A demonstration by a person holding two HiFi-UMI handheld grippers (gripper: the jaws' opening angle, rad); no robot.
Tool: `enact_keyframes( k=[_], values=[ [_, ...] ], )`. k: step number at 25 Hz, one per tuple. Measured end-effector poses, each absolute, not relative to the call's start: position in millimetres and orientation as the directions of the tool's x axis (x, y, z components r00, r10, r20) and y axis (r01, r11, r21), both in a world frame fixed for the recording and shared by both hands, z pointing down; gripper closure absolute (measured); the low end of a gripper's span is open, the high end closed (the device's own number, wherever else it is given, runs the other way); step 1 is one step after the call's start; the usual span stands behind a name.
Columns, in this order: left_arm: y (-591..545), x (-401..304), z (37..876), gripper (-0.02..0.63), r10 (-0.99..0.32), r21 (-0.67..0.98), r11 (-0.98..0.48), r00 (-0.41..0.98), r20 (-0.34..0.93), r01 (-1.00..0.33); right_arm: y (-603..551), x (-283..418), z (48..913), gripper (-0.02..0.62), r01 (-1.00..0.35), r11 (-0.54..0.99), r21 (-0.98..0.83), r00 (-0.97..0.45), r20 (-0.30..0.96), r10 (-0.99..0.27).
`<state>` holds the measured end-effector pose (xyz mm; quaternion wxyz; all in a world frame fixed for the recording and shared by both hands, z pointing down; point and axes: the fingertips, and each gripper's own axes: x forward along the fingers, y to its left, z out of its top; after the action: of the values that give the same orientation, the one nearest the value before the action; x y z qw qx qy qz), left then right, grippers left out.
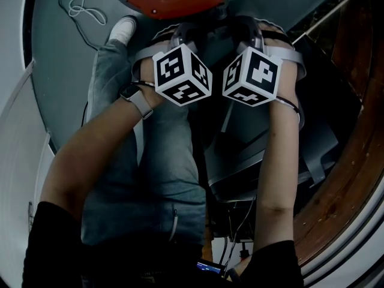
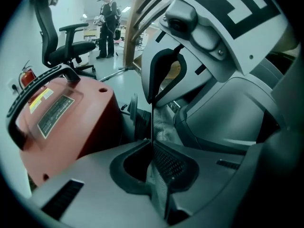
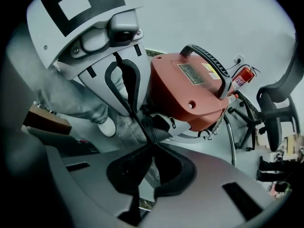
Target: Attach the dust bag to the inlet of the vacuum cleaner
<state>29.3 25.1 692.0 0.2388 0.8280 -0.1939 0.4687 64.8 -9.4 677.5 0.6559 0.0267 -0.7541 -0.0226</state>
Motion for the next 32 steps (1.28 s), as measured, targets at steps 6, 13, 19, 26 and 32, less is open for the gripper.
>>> enact_keyframes(
  k=[6, 13, 19, 26, 32],
  values=[
    [10.9, 32.0, 688.1, 0.581, -0.115, 0.175, -0.835, 0.476, 0.872, -0.522, -6.9, 79.3, 682.2, 0.557, -0.167, 0.986, 0.010, -0.168, 0.985, -0.039],
    [18.1, 25.8, 692.5, 0.581, -0.115, 0.196, -0.806, 0.472, 0.874, -0.559, -11.3, 67.2, 679.6, 0.557, -0.119, 0.992, 0.051, -0.134, 0.989, -0.067],
    [17.9, 27.3, 690.6, 0.581, -0.105, 0.189, -0.815, 0.461, 0.881, -0.547, -11.2, 69.9, 681.8, 0.557, -0.179, 0.984, 0.019, -0.157, 0.986, -0.047],
    [17.0, 26.9, 690.9, 0.581, -0.081, 0.219, -0.815, 0.480, 0.874, -0.537, -10.2, 71.4, 682.8, 0.555, -0.254, 0.967, 0.005, -0.178, 0.983, -0.051],
    [15.0, 26.3, 675.7, 0.580, -0.085, 0.199, -0.850, 0.500, 0.862, -0.488, -11.6, 74.8, 672.3, 0.555, -0.431, 0.902, -0.015, -0.228, 0.969, -0.093]
  ],
)
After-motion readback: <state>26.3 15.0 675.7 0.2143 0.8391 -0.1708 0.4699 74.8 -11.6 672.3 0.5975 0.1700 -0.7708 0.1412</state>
